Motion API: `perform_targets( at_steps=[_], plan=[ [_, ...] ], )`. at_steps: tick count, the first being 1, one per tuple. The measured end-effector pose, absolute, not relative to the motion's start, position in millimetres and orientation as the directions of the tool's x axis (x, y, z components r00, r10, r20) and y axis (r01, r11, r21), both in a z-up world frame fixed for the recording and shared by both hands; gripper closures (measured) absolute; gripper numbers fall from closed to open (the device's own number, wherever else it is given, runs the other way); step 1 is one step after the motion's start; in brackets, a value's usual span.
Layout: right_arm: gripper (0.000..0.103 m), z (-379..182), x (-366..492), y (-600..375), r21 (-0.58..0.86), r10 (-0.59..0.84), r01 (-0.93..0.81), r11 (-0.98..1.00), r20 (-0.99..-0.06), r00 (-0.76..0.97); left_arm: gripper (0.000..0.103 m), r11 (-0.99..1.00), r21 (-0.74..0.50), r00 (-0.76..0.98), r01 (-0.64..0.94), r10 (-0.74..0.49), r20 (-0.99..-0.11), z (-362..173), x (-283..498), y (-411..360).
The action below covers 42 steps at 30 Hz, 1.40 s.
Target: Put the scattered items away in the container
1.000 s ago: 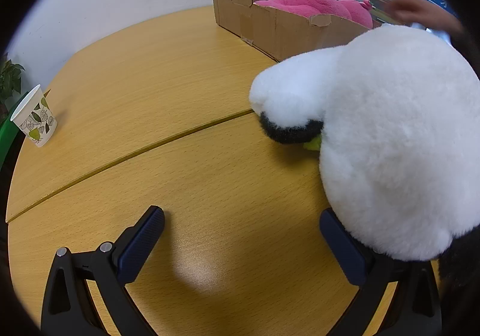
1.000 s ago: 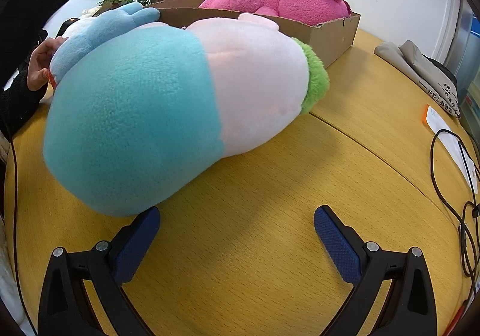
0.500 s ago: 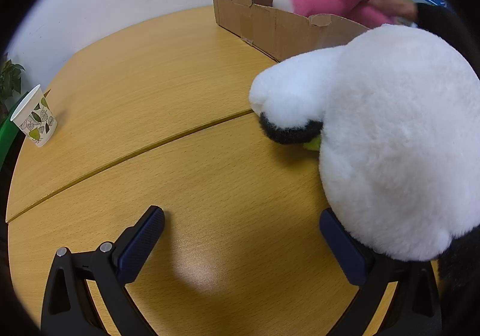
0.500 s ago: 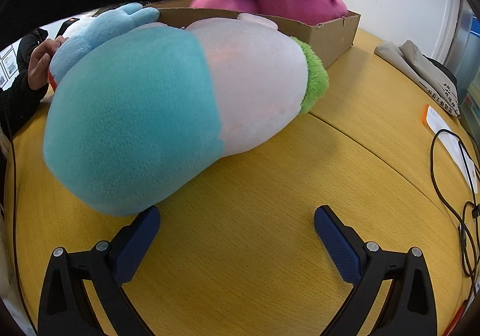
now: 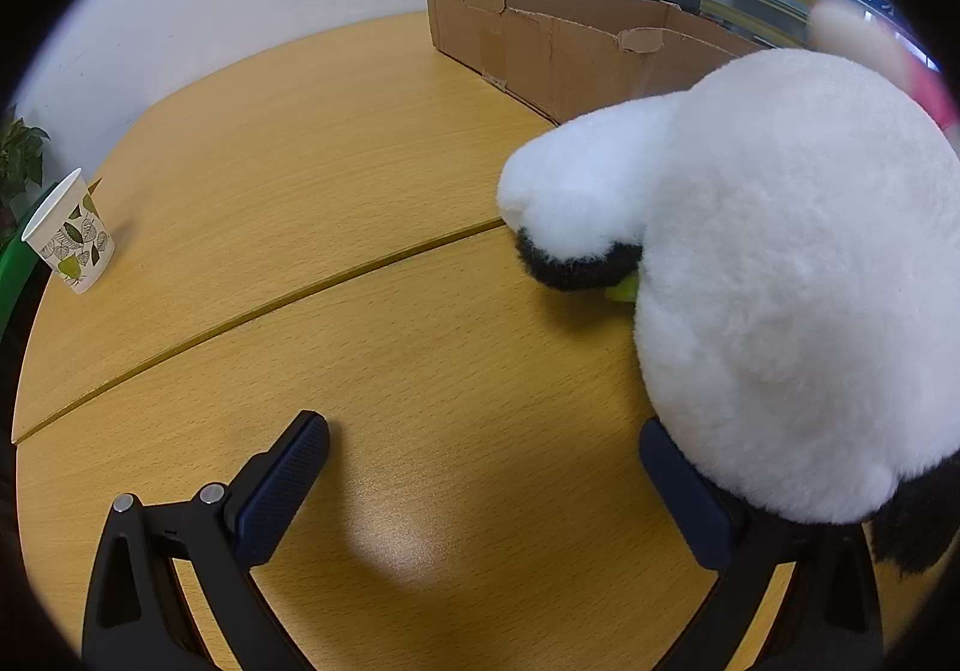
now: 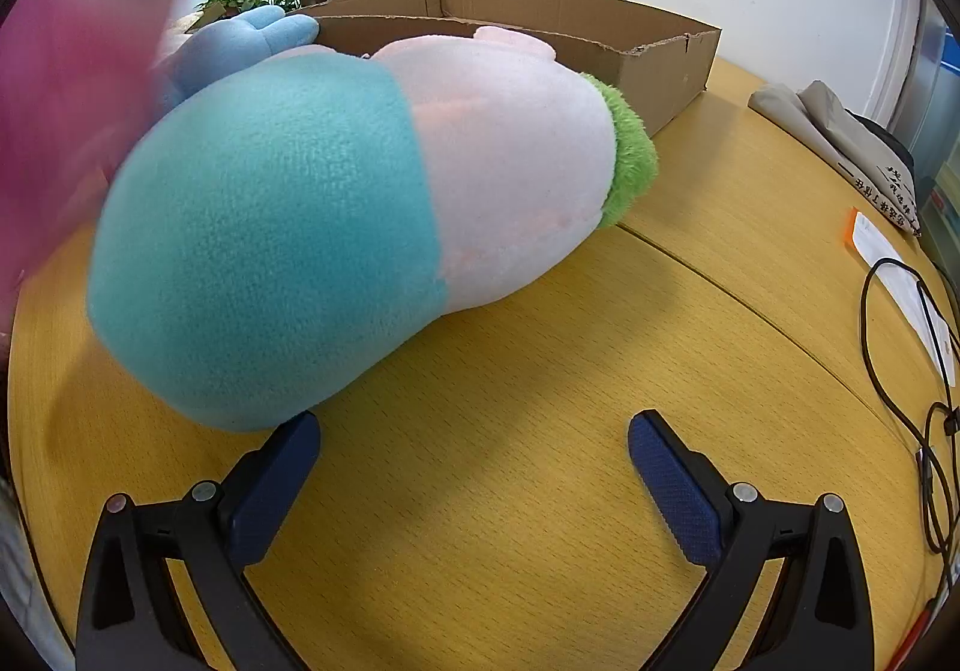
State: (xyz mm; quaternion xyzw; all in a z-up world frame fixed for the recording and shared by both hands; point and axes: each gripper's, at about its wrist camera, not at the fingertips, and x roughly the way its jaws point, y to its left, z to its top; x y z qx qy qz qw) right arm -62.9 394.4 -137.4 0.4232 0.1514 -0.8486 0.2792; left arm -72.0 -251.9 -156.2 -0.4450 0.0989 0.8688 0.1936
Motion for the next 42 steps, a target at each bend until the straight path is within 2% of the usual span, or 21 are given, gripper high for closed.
perform_targets(
  at_steps=[29,38,42],
  plan=[
    [0.000,-138,-64,396,-0.021,-0.344,0.601,-0.799,-0.803,-0.486,0.000,-0.907,-0.002,-0.529,-0.421,0.247,-0.812,-158,-70,-249],
    [0.000,-138,-64,396,-0.021,-0.344,0.601,-0.799,-0.803,-0.486,0.001,-0.953,0.007,-0.552,-0.301,0.169,-0.816,-161,-33,-250],
    [0.000,-139,-65,395,-0.021,-0.346,0.603,-0.798,-0.802,-0.486,0.001,-0.986,-0.028,-0.645,-0.167,0.131,-0.753,-140,9,-258]
  ],
)
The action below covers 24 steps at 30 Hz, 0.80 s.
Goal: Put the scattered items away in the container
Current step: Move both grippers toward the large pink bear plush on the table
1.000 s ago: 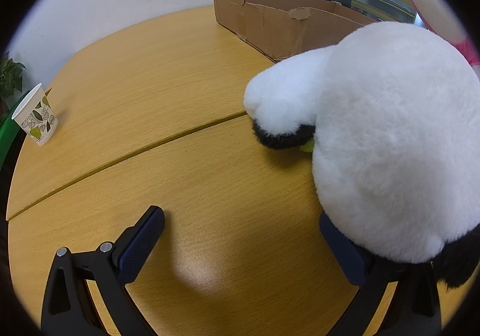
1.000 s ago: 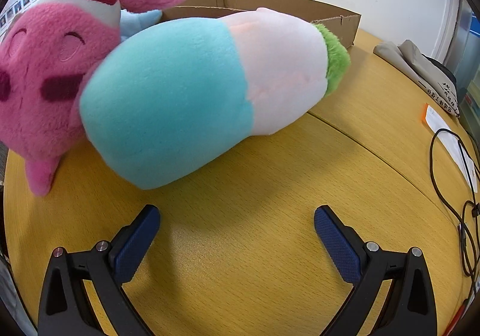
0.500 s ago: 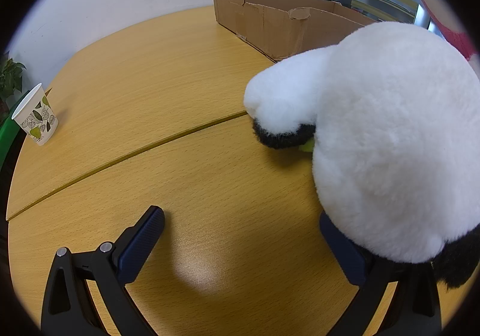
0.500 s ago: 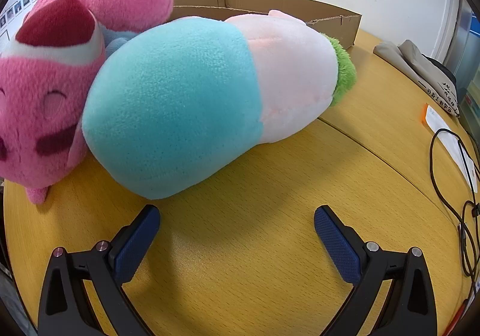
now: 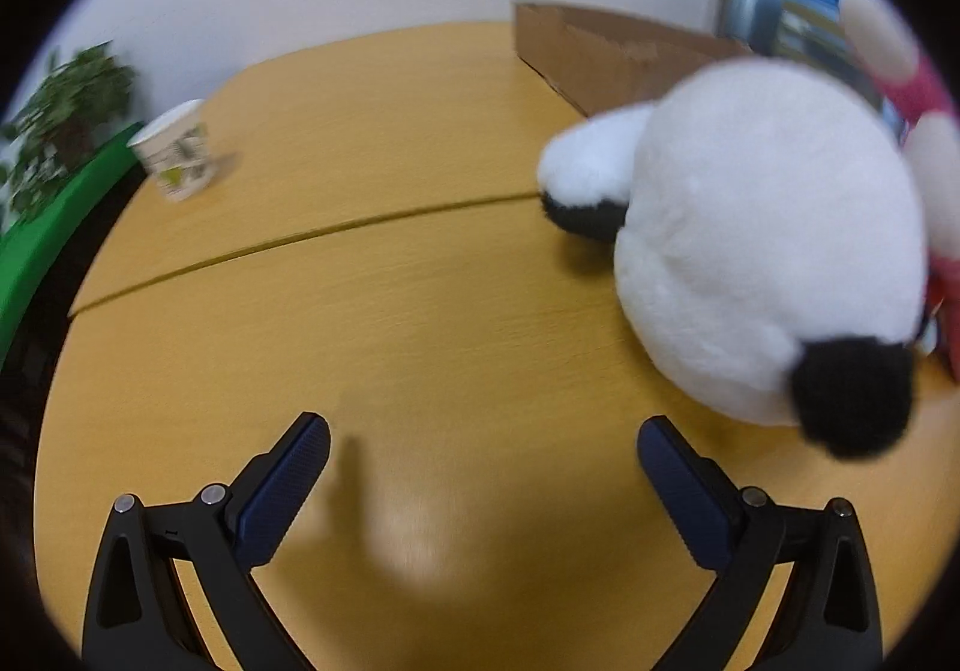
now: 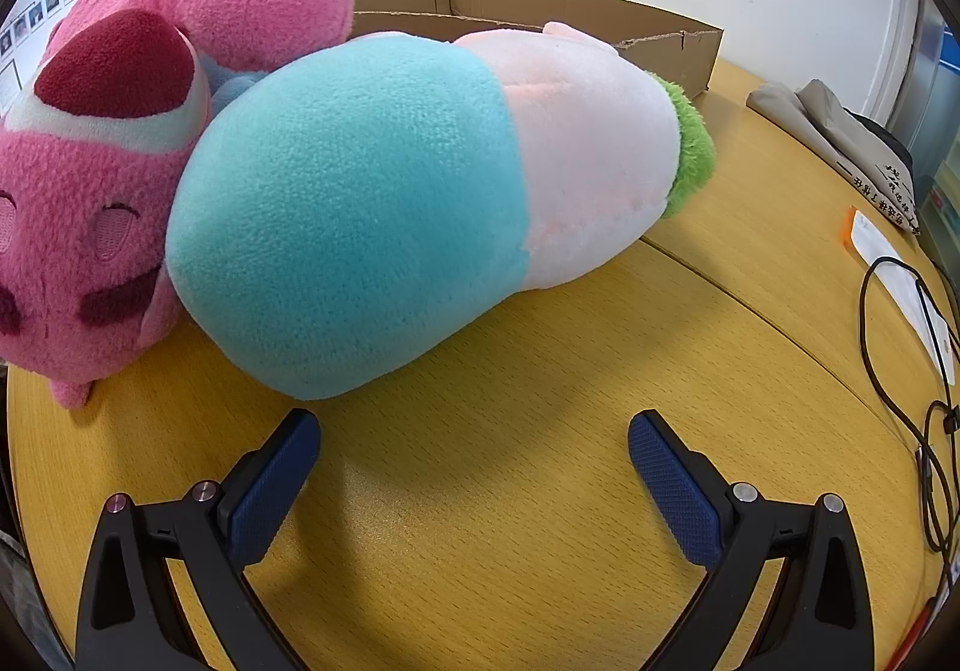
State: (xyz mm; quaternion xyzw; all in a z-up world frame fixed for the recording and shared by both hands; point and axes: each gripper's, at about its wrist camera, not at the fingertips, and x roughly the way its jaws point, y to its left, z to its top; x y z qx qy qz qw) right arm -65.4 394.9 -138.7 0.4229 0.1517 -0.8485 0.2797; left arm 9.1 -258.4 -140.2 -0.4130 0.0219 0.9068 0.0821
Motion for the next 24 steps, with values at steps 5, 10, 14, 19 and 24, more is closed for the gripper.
perform_targets(
  at_steps=[5,10,14,19,24],
  plan=[
    [0.000,-141,-75,388,-0.022,-0.329,0.576,-0.817,-0.803,-0.497,0.001,-0.989,-0.146,-0.796,0.036,0.060,-0.602,-79,59,-255],
    [0.000,-142,-78,379,-0.024,-0.269,0.480,-0.877,-0.802,-0.532,0.001,-0.989,-0.129,-0.883,0.067,0.001,-0.469,-20,79,-196],
    [0.000,-138,-54,379,-0.034,-0.244,0.435,-0.900,-0.788,-0.566,0.001,-0.997,-0.071,-0.914,0.001,0.028,-0.406,1,94,-127],
    [0.000,-84,33,396,0.031,-0.222,0.259,-0.965,-0.621,-0.752,0.001,-0.994,-0.075,-0.899,-0.078,0.103,-0.425,3,100,-62],
    [0.000,-27,93,365,0.172,-0.246,0.185,-0.968,-0.481,-0.841,0.001,-0.978,-0.031,-0.875,-0.204,0.197,-0.441,-4,94,0]
  ],
)
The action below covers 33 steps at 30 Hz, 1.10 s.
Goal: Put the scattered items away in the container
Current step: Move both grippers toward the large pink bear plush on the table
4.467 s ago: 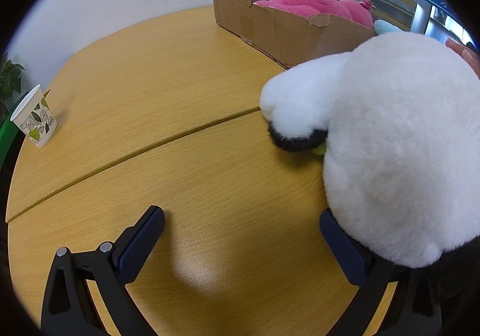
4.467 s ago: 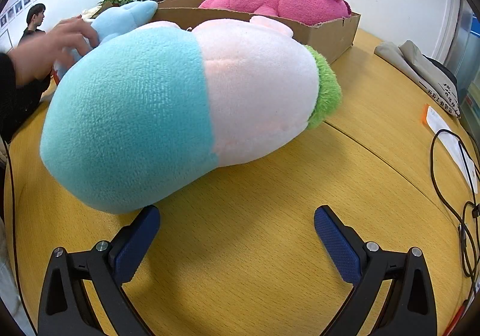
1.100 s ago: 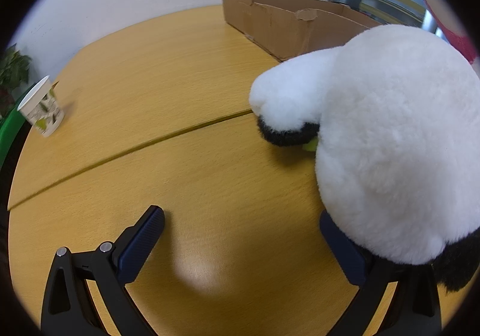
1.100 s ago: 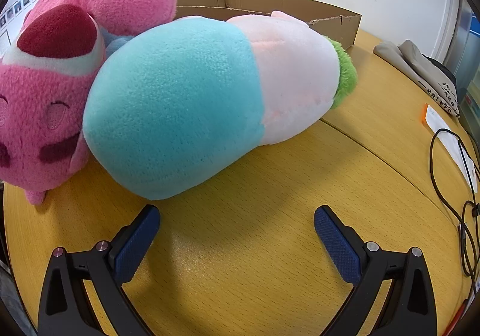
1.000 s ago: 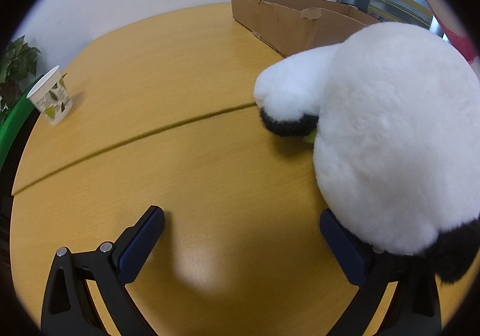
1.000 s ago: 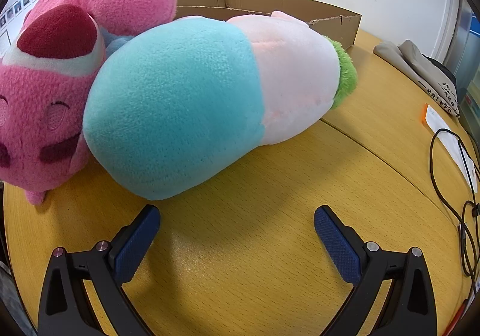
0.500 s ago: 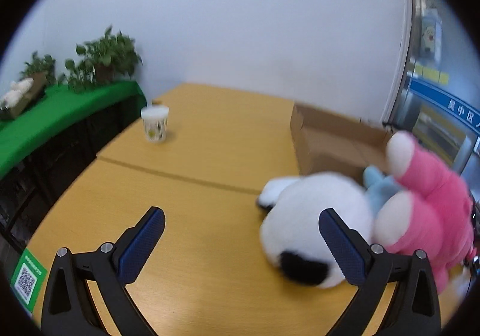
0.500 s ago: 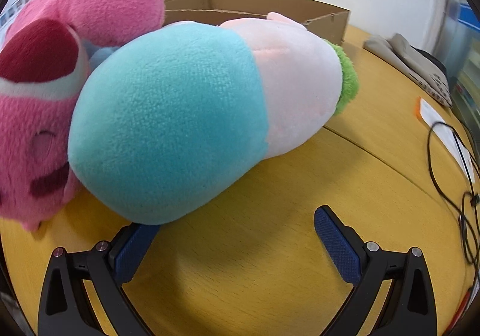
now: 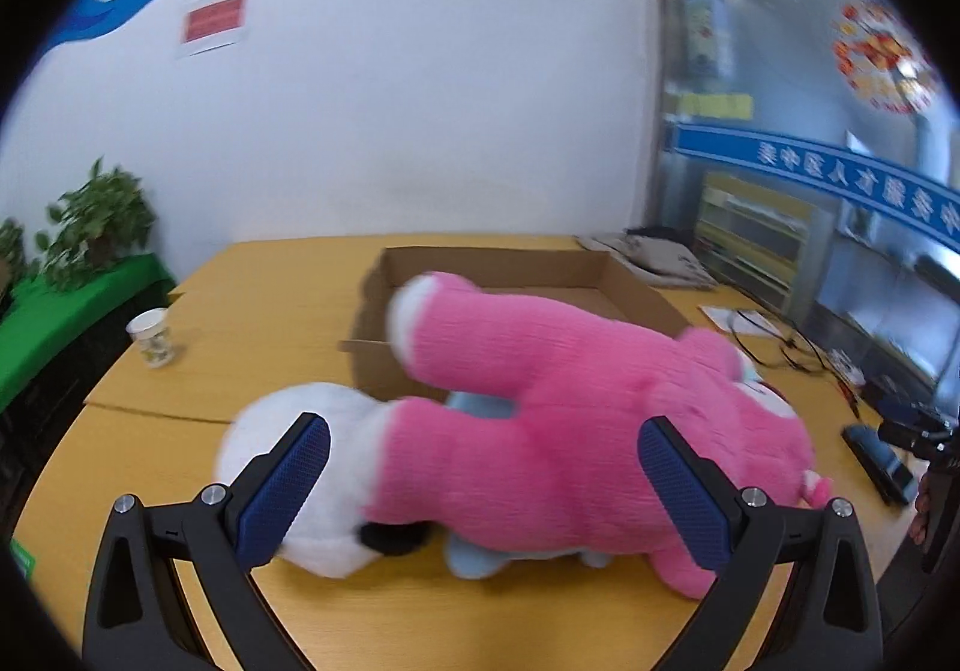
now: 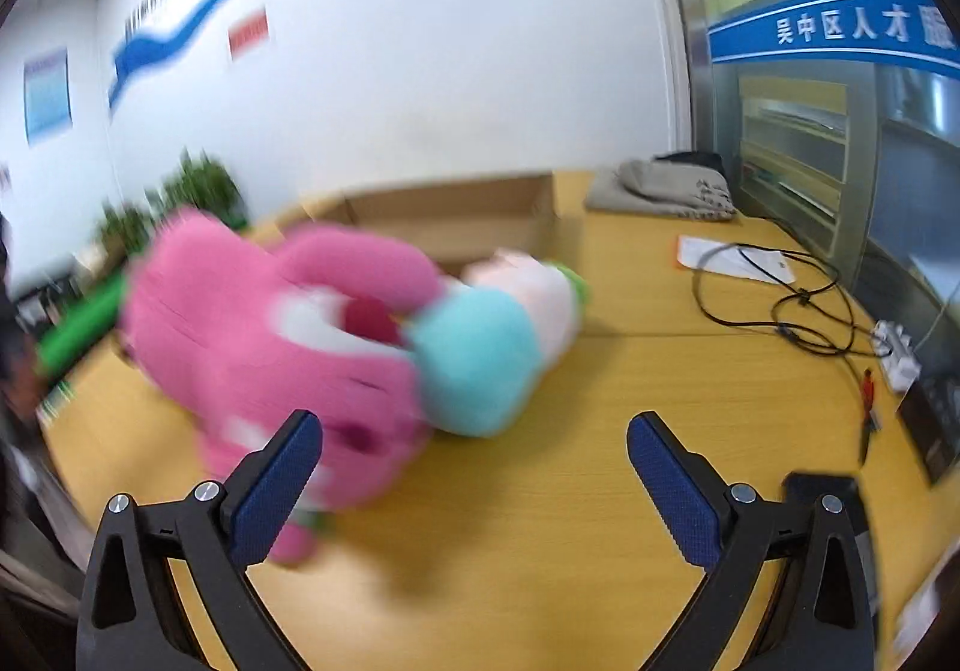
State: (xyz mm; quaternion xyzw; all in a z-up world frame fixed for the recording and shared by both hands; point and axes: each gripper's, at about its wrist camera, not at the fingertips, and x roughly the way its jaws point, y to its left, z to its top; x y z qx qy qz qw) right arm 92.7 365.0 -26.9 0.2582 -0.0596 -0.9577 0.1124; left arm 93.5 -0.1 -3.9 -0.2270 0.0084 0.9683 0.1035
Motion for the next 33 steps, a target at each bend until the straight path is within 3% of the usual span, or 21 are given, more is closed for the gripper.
perform_targets(
  at_steps=[6,17,33],
  plan=[
    [0.000,-35,98,302,0.308,-0.268,0.117,-0.944,-0.510,-0.817,0.001,-0.968,-0.023,-0.846,-0.250,0.230,-0.481,-10,97,34],
    [0.000,-40,86,258,0.154,-0.113,0.028,-0.988,-0.581,-0.806,0.001,-0.987,-0.024,-0.857,-0.160,0.151,-0.493,-18,109,28],
    [0.000,-36,80,253,0.107,-0.070,0.009,-0.994,-0.580,-0.812,0.001,-0.973,-0.054,-0.823,-0.223,0.218,-0.524,-24,99,28]
  ],
)
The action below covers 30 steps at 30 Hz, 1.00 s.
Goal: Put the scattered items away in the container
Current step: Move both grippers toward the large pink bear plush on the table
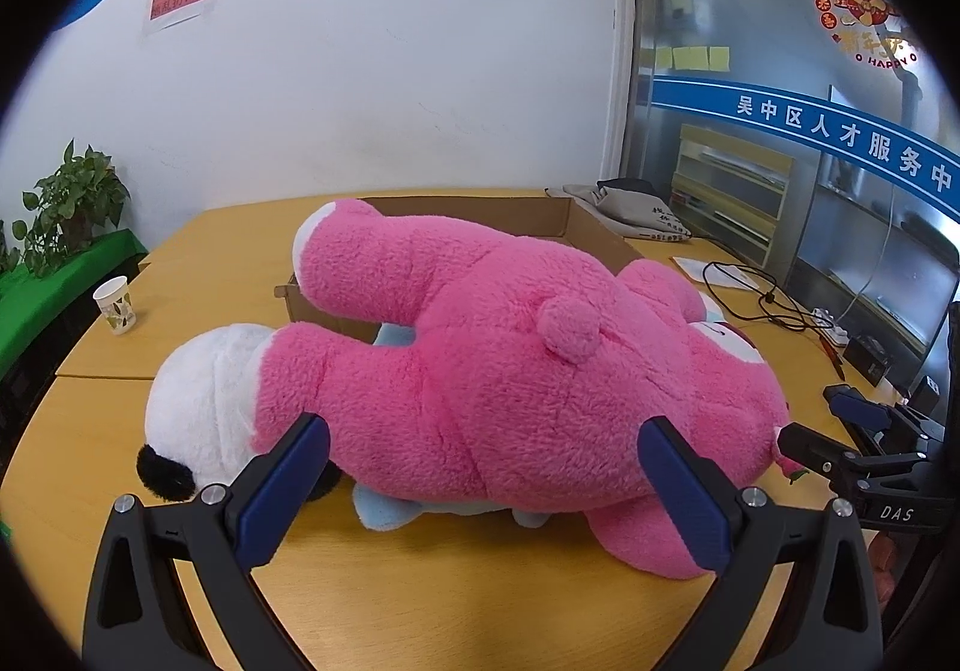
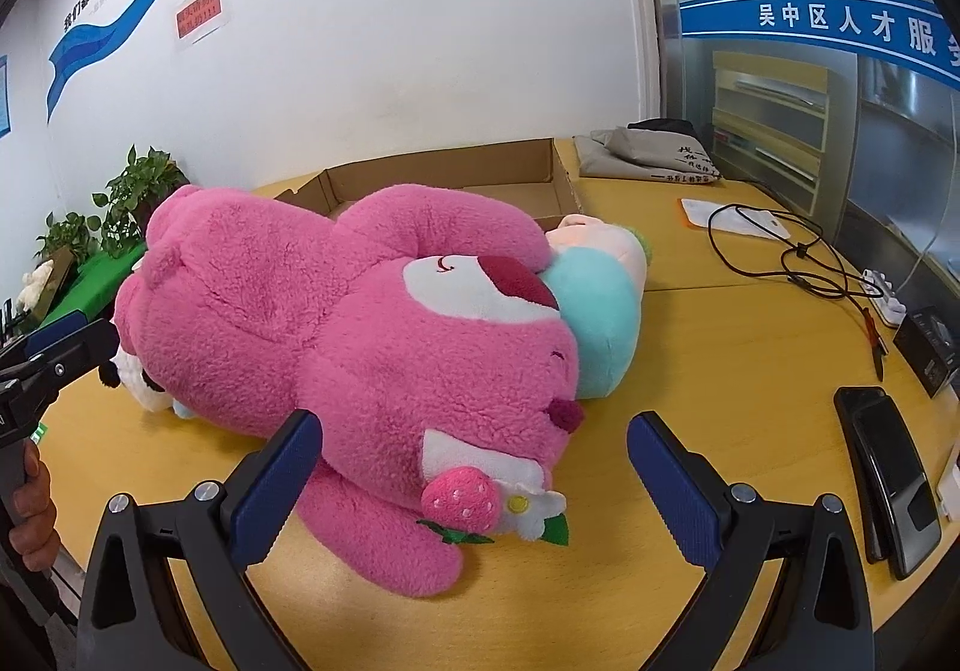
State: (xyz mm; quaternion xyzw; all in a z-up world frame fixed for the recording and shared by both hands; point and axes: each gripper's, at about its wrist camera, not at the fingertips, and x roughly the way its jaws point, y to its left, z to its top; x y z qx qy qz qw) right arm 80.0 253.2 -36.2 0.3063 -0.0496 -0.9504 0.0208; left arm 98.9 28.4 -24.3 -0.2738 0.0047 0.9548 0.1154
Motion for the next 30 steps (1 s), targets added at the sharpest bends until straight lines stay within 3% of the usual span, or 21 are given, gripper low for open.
perform_targets(
  at_steps=[14,21,27,30],
  plan=[
    [0.000,-40,79,256,0.140,-0.082,0.000,-0.990,-0.581,-0.810,0.001,-0.962,-0.066,-0.792,-0.265,0.256,-0.554,-18,83,30],
    [0.000,-41,76,258,0.159,-0.100,0.008,-0.987,-0.579,-0.809,0.001,-0.936,-0.118,-0.758,-0.333,0.340,-0.556,-9,72,32],
    [0.000,-48,63,285,0.387,-0.255,0.042,-0.921,-0.519,-0.816,0.001,-0.930,-0.145,-0.721,-0.338,0.355,-0.595,-8,38,29],
    [0.000,-72,44,290,0.420,-0.271,0.008,-0.908,-0.572,-0.774,0.002,-0.928,-0.151,-0.676,-0.340,0.353,-0.647,-23,19,30]
  ],
)
